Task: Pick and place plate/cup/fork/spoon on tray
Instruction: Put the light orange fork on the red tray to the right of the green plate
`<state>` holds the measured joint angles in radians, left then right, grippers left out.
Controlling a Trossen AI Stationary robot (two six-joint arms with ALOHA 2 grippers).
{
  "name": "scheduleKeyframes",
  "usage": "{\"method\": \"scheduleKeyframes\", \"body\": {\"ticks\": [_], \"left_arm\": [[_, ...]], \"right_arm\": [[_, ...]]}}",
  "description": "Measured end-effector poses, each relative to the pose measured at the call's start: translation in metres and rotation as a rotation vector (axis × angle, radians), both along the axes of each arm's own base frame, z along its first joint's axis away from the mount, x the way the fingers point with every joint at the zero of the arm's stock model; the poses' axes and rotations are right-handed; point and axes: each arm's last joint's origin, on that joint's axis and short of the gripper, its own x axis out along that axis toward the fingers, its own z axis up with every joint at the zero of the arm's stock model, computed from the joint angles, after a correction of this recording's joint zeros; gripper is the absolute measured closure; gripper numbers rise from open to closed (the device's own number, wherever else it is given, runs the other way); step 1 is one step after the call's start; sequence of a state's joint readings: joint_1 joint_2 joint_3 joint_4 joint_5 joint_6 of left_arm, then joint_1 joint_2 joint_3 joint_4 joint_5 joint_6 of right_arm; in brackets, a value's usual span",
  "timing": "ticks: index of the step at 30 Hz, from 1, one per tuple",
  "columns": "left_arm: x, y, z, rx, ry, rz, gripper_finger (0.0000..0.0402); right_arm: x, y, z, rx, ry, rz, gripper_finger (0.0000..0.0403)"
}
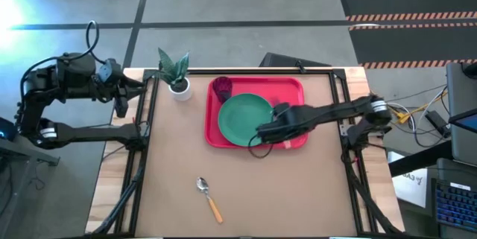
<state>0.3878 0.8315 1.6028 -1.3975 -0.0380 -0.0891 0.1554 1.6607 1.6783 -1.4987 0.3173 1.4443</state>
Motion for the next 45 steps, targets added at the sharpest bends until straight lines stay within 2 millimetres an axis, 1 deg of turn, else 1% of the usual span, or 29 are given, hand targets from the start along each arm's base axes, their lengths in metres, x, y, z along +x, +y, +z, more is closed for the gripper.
{"method": "scheduleKeyframes", "body": {"ticks": [2,5,8,13,16,18,23,26,33,38,45], "left_arm": [[0.000,0.000,0.000,0.000,-0.001,0.000,0.0322],[0.000,0.000,0.000,0.000,-0.001,0.000,0.0322],[0.000,0.000,0.000,0.000,-0.001,-0.001,0.0322],[-0.001,0.000,0.000,0.000,-0.003,-0.001,0.0322],[-0.002,-0.001,0.000,0.001,-0.006,-0.001,0.0322],[-0.003,-0.001,0.000,0.002,-0.008,-0.001,0.0322],[-0.006,-0.002,0.000,0.005,-0.016,-0.002,0.0322],[-0.006,-0.003,0.001,0.006,-0.019,-0.001,0.0322],[-0.009,-0.004,0.001,0.009,-0.025,-0.002,0.0322],[-0.010,-0.004,0.001,0.010,-0.027,-0.002,0.0322],[-0.010,-0.004,0.001,0.009,-0.026,-0.002,0.0322]], "right_arm": [[-0.008,-0.009,-0.003,0.006,-0.040,-0.037,0.0373],[-0.017,-0.021,-0.014,0.015,-0.097,-0.083,0.0373],[-0.021,-0.035,-0.031,0.031,-0.141,-0.118,0.0373],[-0.024,-0.055,-0.065,0.096,-0.175,-0.148,0.0373],[-0.028,-0.064,-0.081,0.119,-0.165,-0.162,0.0373],[-0.031,-0.069,-0.087,0.137,-0.149,-0.172,0.0373],[-0.041,-0.079,-0.098,0.146,-0.111,-0.197,0.0373],[-0.047,-0.085,-0.107,0.187,-0.081,-0.211,0.0373],[-0.060,-0.091,-0.123,0.250,-0.023,-0.218,0.0373],[-0.065,-0.100,-0.131,0.268,-0.020,-0.224,0.0373],[-0.066,-0.115,-0.140,0.260,-0.088,-0.227,0.0373]]}}
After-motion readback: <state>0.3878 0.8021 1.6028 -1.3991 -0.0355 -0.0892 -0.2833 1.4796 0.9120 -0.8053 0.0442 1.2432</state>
